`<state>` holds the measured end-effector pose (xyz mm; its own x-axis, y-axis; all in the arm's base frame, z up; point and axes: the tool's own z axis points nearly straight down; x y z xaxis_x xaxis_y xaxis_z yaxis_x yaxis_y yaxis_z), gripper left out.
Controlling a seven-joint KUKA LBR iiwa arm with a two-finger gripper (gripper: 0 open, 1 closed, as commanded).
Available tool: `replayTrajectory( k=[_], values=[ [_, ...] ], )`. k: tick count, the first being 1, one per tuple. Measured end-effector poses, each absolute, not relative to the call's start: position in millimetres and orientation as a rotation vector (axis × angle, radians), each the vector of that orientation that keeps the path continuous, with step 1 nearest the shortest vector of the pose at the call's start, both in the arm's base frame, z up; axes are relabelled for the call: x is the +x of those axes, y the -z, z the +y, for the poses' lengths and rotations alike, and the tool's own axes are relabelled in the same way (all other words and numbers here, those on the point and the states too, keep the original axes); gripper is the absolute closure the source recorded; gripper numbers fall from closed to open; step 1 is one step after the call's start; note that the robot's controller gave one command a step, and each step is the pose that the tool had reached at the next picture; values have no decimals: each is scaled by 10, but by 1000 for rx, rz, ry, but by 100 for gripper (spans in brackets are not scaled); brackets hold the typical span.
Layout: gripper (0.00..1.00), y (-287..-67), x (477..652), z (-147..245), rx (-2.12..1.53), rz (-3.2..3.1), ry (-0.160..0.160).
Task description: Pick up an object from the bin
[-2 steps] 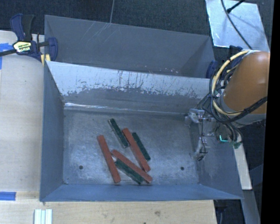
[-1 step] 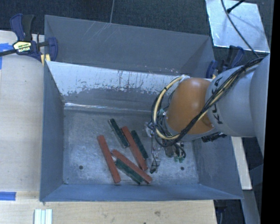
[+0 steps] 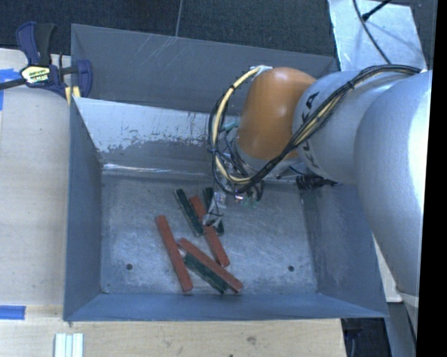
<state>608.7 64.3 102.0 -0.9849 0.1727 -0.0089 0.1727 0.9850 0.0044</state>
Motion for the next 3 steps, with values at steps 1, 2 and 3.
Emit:
replayTrajectory(
  k=[1, 2, 3],
  values=[
    [0, -1202, 6041, 636, 575, 3081, -3],
    [0, -703, 5901, 668, 870, 3019, -3],
    [0, -714, 5910, 667, 862, 3019, -1]
  ],
)
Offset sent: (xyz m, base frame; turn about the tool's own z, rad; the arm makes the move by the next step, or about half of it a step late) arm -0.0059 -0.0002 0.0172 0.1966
